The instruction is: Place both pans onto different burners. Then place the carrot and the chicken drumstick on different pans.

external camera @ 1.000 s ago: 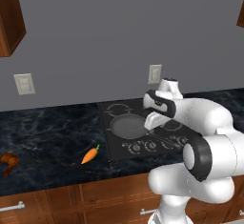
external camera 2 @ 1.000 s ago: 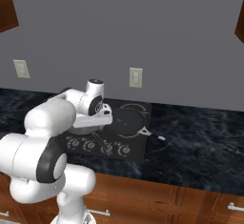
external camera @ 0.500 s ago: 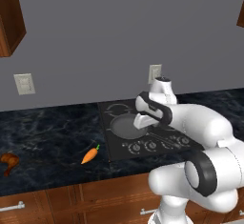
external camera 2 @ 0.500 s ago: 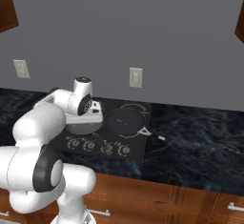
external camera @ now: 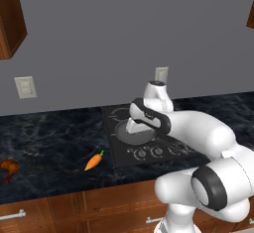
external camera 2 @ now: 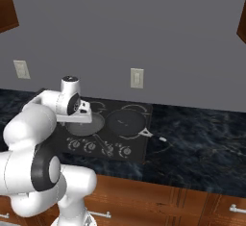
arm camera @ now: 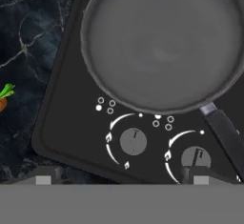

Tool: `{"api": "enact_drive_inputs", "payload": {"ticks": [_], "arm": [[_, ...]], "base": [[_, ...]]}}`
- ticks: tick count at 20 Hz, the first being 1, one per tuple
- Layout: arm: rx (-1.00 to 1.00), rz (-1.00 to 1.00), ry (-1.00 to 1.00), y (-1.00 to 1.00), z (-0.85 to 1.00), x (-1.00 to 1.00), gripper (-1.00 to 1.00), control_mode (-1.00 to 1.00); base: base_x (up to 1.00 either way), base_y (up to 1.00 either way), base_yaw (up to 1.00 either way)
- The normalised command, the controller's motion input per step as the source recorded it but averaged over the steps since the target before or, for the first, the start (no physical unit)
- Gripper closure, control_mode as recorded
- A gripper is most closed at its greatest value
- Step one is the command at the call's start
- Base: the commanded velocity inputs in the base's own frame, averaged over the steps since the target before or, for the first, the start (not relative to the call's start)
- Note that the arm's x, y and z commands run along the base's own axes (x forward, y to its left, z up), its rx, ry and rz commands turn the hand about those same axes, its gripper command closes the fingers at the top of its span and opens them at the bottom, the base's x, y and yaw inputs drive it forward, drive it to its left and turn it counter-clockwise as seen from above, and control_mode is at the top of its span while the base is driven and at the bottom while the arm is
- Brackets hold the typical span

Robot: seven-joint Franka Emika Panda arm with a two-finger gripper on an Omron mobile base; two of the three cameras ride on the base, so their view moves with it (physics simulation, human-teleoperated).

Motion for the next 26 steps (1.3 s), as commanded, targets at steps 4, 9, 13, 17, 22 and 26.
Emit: {"api": "enact_drive_inputs", "payload": {"ticks": [4, 9, 13, 17, 22, 26], "arm": [[0.00, -0.12, 0.00, 0.50, 0.00, 0.00, -1.00, -1.00], [0.00, -0.16, 0.01, 0.48, 0.04, 0.00, -1.00, -1.00], [0.00, -0.15, 0.04, 0.42, 0.01, 0.00, -1.00, -1.00], [0.00, -0.17, 0.06, 0.51, 0.00, 0.00, -1.00, -1.00], [0.00, -0.18, 0.10, 0.47, 0.00, -0.02, -1.00, -1.00], [0.01, -0.17, 0.13, 0.37, 0.00, 0.00, -1.00, -1.00]], "base": [[0.00, 0.00, 0.00], [0.00, 0.00, 0.00], [0.00, 0.00, 0.00], [0.00, 0.00, 0.00], [0.00, 0.00, 0.00], [0.00, 0.00, 0.00]]}}
